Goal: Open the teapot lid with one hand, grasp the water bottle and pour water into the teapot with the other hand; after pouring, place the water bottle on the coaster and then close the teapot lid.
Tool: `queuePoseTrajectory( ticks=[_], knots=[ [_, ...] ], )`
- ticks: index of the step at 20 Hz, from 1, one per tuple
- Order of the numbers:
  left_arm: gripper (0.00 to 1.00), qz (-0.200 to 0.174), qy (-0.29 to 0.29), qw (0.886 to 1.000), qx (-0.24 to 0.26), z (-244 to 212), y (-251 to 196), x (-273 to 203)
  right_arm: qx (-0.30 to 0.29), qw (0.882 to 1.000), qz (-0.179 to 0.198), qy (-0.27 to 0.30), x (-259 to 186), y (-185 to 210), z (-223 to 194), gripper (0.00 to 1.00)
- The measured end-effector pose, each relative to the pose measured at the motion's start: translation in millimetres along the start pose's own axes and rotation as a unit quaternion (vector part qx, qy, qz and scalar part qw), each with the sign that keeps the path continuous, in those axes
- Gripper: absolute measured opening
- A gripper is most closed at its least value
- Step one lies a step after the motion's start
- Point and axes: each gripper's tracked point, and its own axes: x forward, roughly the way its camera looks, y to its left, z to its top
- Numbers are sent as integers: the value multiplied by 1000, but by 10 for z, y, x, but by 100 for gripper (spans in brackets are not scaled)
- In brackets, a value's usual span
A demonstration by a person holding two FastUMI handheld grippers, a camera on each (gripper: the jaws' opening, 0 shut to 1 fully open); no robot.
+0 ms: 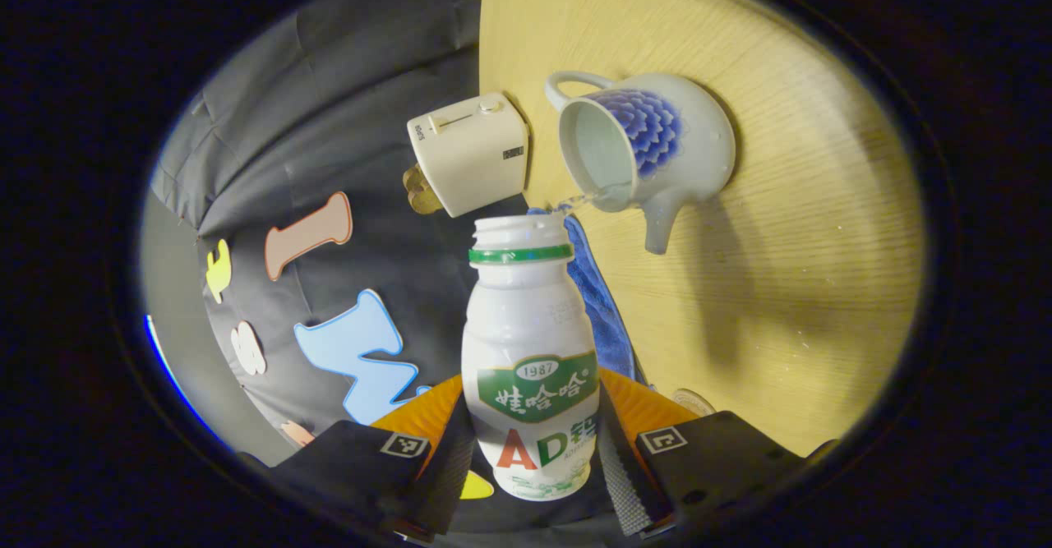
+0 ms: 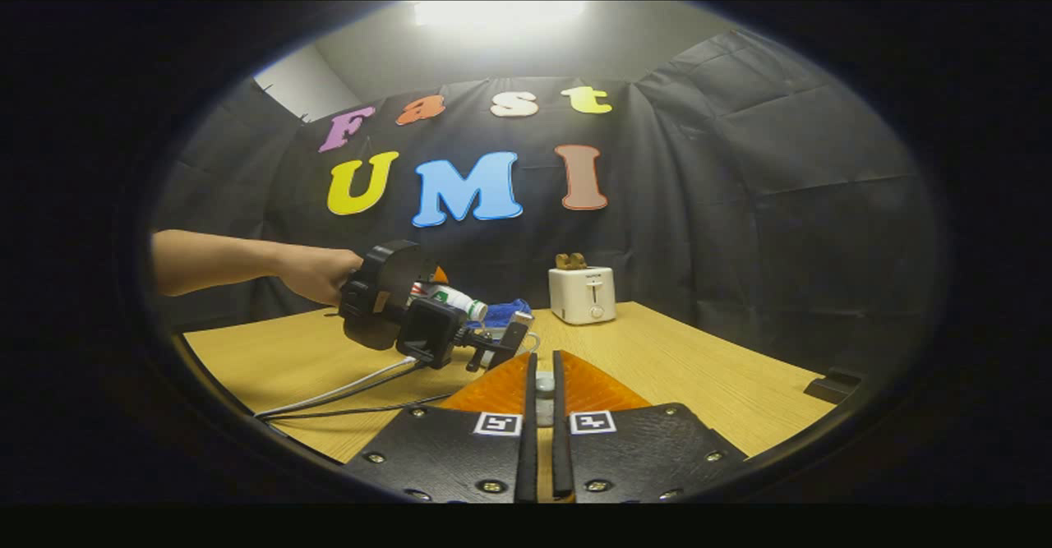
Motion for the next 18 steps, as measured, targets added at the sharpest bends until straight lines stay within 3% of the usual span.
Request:
queuePoseTrajectory(
  ticks=[6,7,8,11,12,13,15,16,18],
  knots=[
    [78,-4,-5,1000,25,67,17,-37,-3,1000,-1,-9,-18,-12,32,7],
    [84,-2,-7,1000,30,82,11,-54,-1,1000,0,-8,-14,-3,30,7],
    [78,-1,-9,999,32,107,6,-71,0,1000,1,-7,-6,3,31,7],
    [78,0,-13,999,41,151,24,-89,-2,1000,-1,-8,-19,-3,38,7],
    [84,5,-12,999,48,154,35,-96,-2,1000,0,-11,-24,4,59,7],
    [78,8,-13,998,54,166,38,-100,-2,1000,1,-13,-32,13,64,7],
    [78,13,-13,998,61,177,29,-100,-5,1000,2,-17,-45,16,86,7],
    [84,12,-12,998,62,176,12,-101,-4,1000,2,-17,-35,20,98,7],
    [84,7,-11,998,62,156,13,-86,-1,1000,5,-16,-35,30,85,7]
  ],
)
